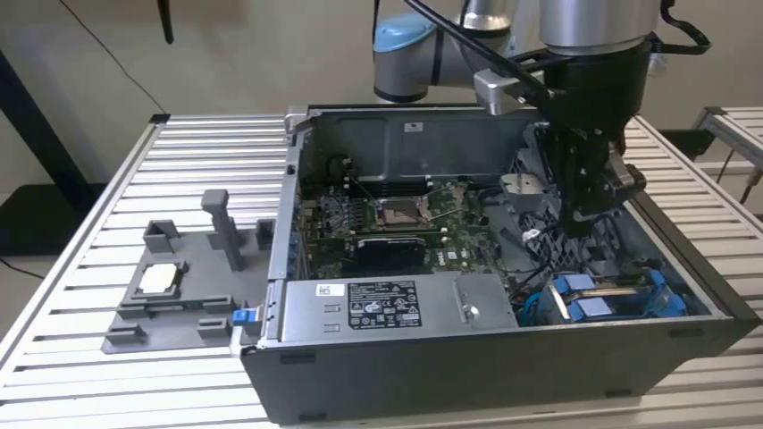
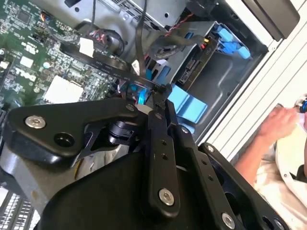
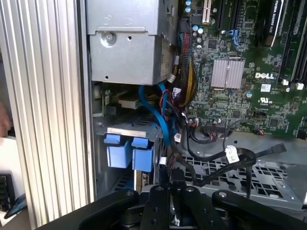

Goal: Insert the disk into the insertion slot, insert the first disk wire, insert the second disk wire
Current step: 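Insert the second disk wire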

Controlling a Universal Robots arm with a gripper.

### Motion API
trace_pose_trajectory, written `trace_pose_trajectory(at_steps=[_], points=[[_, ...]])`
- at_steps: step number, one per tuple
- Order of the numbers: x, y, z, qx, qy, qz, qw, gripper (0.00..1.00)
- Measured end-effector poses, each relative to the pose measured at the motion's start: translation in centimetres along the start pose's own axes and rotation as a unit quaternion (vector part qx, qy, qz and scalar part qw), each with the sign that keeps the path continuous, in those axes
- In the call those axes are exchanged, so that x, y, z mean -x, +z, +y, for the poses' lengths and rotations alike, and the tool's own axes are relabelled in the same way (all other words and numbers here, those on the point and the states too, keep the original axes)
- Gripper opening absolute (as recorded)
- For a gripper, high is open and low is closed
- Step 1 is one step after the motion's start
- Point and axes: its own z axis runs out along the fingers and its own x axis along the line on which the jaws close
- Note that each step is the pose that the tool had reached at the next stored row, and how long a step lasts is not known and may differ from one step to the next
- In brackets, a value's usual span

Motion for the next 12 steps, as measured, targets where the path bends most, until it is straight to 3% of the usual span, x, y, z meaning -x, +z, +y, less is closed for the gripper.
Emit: trace_pose_trajectory(at_steps=[3,8,12], points=[[-0.80,0.27,-0.16,0.0013,0.000,-0.0016,1.00000,0.16],[-2.01,0.79,-0.51,0.0029,0.001,-0.0070,0.99997,0.16],[-2.55,1.08,-0.87,0.0042,0.001,-0.0082,0.99996,0.16]])
